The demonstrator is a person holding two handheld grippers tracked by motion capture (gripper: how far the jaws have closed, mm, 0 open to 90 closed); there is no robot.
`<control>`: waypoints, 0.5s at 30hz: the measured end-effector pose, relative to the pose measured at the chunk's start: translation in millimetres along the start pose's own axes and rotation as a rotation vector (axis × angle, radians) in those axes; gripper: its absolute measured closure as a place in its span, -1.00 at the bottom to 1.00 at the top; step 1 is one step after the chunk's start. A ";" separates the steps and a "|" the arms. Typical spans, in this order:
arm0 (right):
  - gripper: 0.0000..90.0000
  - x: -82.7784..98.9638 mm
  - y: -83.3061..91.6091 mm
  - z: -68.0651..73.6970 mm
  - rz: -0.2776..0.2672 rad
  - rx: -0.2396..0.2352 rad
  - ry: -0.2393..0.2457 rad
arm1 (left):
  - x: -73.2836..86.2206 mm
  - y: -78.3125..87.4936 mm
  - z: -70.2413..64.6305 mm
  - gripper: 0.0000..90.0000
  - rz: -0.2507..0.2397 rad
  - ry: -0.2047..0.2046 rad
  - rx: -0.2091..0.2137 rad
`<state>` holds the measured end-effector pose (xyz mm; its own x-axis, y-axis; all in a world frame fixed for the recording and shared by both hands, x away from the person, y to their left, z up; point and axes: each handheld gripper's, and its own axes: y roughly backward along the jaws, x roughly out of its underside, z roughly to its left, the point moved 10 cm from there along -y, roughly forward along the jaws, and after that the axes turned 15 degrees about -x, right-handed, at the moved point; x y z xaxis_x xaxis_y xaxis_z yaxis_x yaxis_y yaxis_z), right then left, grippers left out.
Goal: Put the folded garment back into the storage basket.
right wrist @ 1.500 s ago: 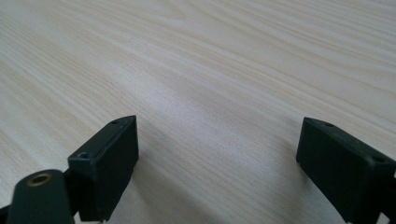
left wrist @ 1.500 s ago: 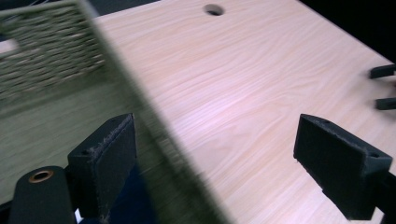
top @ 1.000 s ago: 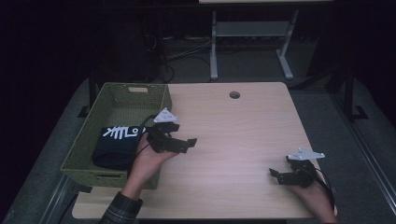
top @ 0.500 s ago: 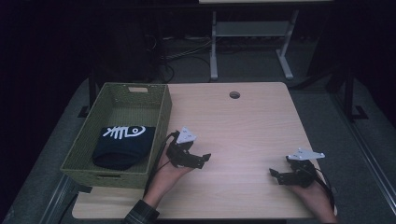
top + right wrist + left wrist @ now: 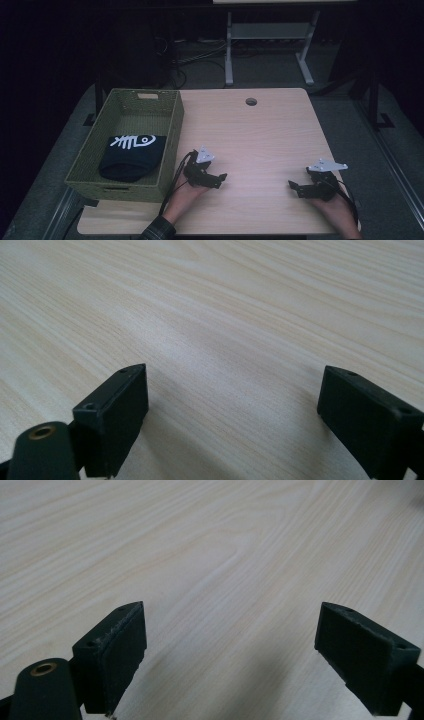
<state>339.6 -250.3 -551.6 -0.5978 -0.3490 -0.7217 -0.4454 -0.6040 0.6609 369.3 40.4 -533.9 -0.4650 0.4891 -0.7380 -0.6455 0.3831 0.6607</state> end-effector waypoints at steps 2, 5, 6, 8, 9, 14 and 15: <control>-0.72 0.0 0.0 0.0 0.000 0.000 0.000 | 3.6 -4.2 0.7 -0.71 0.005 -0.017 -0.014; -0.72 0.0 0.0 0.0 0.000 0.000 0.000 | 9.5 -9.2 -0.3 -0.72 0.021 -0.032 -0.025; -0.72 0.0 0.0 0.0 0.000 0.000 0.000 | 9.7 -9.4 -1.0 -0.71 0.022 -0.044 -0.032; -0.72 0.0 0.0 0.0 0.000 0.000 0.000 | 9.4 -9.5 -2.1 -0.71 0.020 -0.049 -0.027; -0.72 0.0 0.0 0.0 0.000 0.000 0.000 | 9.4 -9.6 -1.9 -0.71 0.020 -0.049 -0.025; -0.72 0.0 0.0 0.0 0.000 0.000 0.000 | 9.4 -9.6 -2.1 -0.71 0.020 -0.049 -0.024; -0.72 0.0 0.0 0.0 0.000 0.000 0.000 | 9.5 -9.4 -2.0 -0.71 0.022 -0.051 -0.023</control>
<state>339.5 -250.3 -551.6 -0.5976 -0.3491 -0.7218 -0.4454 -0.6040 0.6609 369.7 39.8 -547.5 -0.4486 0.5365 -0.7148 -0.6494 0.3539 0.6731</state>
